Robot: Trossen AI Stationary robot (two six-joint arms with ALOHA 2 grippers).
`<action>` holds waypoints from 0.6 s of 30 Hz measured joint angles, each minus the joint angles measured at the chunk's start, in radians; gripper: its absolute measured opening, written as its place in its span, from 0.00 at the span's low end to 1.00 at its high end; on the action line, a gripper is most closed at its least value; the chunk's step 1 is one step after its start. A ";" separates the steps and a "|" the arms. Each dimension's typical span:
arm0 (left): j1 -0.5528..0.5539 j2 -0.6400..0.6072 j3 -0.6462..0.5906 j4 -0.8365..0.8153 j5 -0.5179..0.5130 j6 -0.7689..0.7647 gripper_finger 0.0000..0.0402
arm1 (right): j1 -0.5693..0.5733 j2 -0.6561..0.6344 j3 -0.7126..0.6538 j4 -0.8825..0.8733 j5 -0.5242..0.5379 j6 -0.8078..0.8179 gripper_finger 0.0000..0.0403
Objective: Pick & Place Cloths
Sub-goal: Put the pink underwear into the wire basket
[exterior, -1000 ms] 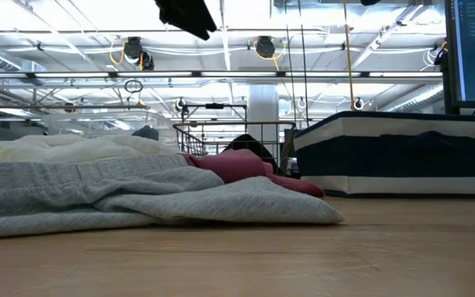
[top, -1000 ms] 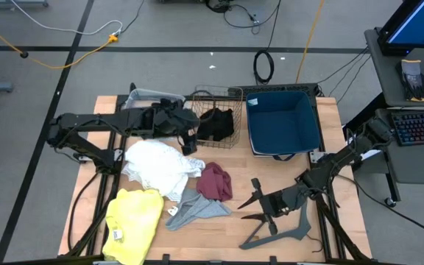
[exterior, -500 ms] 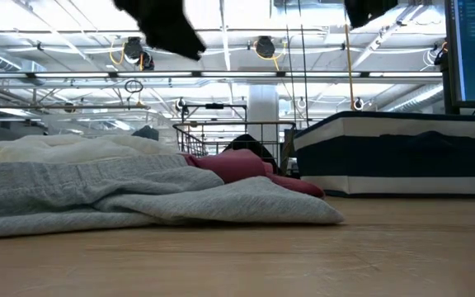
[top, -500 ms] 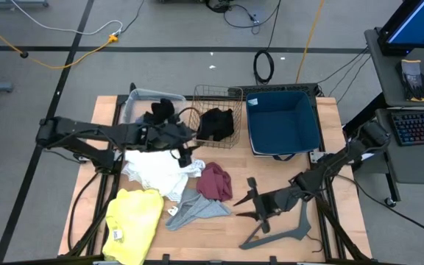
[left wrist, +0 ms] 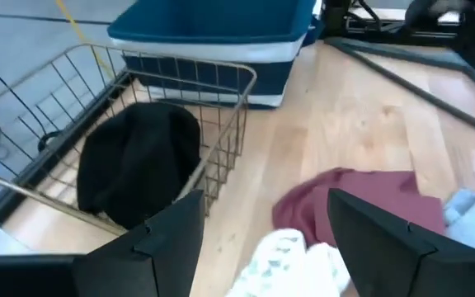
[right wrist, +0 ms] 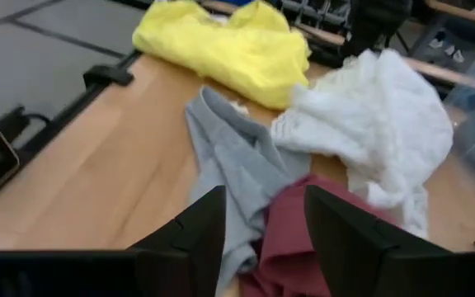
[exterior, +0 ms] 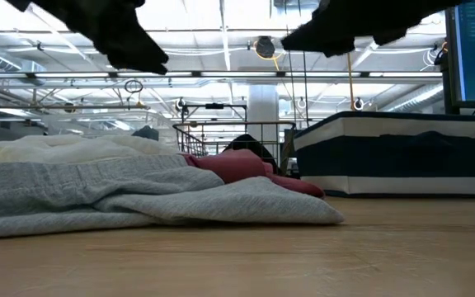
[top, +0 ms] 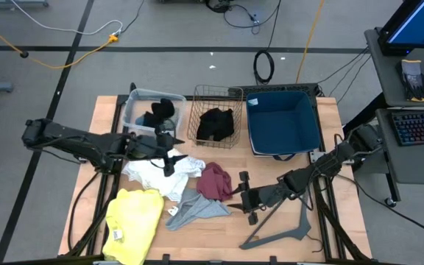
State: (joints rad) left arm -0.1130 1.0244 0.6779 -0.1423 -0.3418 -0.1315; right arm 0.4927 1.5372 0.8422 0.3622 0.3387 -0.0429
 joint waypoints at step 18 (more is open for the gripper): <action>-0.099 -0.098 -0.116 0.049 -0.060 0.009 0.64 | -0.128 0.134 0.048 -0.018 -0.057 0.065 0.65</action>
State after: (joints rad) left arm -0.2119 0.9264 0.5617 -0.0928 -0.4014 -0.1223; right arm 0.3649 1.6711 0.8905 0.3445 0.2821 0.0217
